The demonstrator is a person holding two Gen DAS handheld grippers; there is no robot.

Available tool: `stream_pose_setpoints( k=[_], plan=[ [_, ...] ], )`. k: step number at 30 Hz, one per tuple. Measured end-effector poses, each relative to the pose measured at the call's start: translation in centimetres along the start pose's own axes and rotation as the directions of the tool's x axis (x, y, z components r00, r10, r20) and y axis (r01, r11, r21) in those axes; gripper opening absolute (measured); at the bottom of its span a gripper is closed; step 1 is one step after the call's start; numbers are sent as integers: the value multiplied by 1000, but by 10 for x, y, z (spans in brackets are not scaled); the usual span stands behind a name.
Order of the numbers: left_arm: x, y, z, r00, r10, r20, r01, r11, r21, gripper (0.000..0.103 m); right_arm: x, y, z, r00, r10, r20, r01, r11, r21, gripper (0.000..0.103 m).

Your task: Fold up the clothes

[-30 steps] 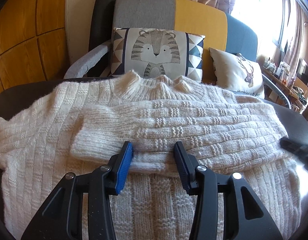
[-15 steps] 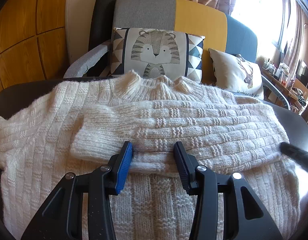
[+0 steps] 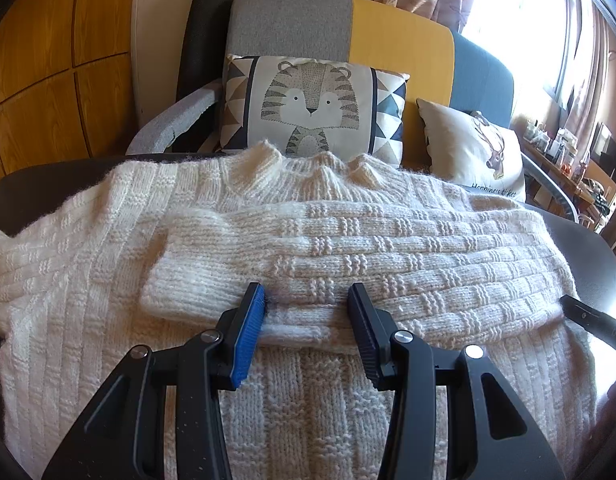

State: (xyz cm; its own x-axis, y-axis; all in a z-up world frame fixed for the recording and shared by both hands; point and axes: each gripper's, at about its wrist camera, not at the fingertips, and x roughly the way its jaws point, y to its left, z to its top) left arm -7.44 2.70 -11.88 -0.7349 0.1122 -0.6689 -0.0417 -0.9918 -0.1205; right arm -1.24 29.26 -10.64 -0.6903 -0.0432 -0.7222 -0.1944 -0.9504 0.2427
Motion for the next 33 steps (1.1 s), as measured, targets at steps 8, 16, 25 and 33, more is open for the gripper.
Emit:
stream_pose_setpoints(
  k=[8,16,25,33],
  plan=[
    [0,-1,-1,1000,4,2,-4,1000,3,47,-46,-16,-19,982,186,27,-188,979,81,15],
    [0,0,0,1000,-4,0,4,1000,-4,47,-30,0,-39,996,61,-61,-63,997,-41,6],
    [1,0,0,1000,-4,1,4,1000,-3,47,-34,-16,-44,999,13,-34,-13,1000,7,0],
    [-2,-9,4,998,44,-47,-41,997,59,47,-31,10,-50,991,-132,13,132,982,-135,0]
  ],
)
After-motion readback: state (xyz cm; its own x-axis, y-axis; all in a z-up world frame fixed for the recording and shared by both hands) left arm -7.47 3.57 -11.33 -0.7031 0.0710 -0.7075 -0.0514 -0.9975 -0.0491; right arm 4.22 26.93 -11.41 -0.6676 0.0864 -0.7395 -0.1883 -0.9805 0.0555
